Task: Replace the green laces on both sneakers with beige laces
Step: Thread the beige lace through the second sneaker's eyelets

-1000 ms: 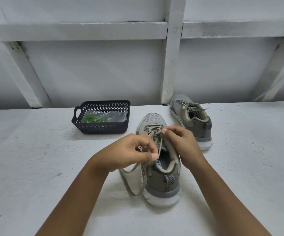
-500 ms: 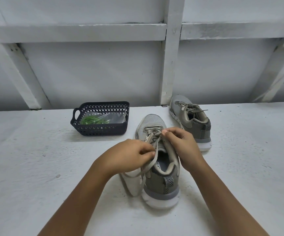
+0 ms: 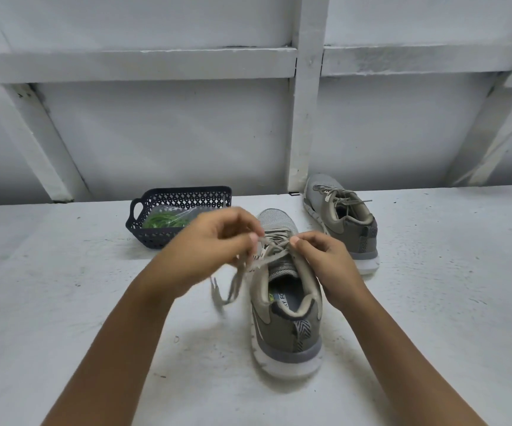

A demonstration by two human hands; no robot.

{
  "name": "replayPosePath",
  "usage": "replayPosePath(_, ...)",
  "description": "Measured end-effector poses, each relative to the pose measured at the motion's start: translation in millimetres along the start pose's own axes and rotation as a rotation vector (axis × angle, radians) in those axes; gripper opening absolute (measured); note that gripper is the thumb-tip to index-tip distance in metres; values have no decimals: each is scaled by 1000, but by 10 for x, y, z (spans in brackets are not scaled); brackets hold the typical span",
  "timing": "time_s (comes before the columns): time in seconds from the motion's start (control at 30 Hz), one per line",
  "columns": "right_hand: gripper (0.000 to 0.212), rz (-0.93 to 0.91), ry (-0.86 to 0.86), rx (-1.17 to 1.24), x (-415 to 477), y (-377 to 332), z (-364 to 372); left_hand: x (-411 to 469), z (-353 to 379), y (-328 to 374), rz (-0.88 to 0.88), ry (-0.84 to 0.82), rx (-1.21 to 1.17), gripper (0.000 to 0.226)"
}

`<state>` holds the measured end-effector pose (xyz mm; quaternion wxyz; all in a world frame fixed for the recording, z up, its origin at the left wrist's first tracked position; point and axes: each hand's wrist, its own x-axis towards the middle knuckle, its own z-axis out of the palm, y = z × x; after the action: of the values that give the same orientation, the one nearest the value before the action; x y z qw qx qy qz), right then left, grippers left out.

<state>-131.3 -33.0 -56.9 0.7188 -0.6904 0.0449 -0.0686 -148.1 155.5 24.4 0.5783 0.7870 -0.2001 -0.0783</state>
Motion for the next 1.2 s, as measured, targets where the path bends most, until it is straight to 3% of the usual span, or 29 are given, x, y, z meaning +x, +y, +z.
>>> replayPosePath(0.13, 9, 15, -11, -20, -6, -17, 20, 49, -114, 158, -36, 43, -481, 19)
replayPosePath(0.2, 8, 15, -15, -56, -17, -60, 30, 74, -179, 205, -72, 14, -627, 27)
replayPosePath(0.37, 17, -176, 25, -243, -162, -416, 78, 126, -240, 310, -60, -43, -675, 38)
replayPosePath(0.43, 23, -214, -126, -273, -263, -605, 103, 152, -240, 344, -48, -49, -700, 39)
replayPosePath(0.53, 30, -129, -423, -301, -351, -699, 169, 218, -210, 357, -47, -36, -739, 34)
replayPosePath(0.7, 15, -115, -489, -307, -325, -590, 267, 320, -198, 285, -45, 20, -800, 31)
replayPosePath(0.9, 13, -111, -347, -146, -222, -737, 286, 390, -97, 11, -116, 217, -623, 11)
replayPosePath(1.03, 16, -82, -217, -129, -27, -816, 251, 306, 59, -208, -191, 64, -416, 26)
replayPosePath(1.2, 17, 28, -166, -95, 136, -800, 278, 235, 124, -329, -178, -30, -252, 18)
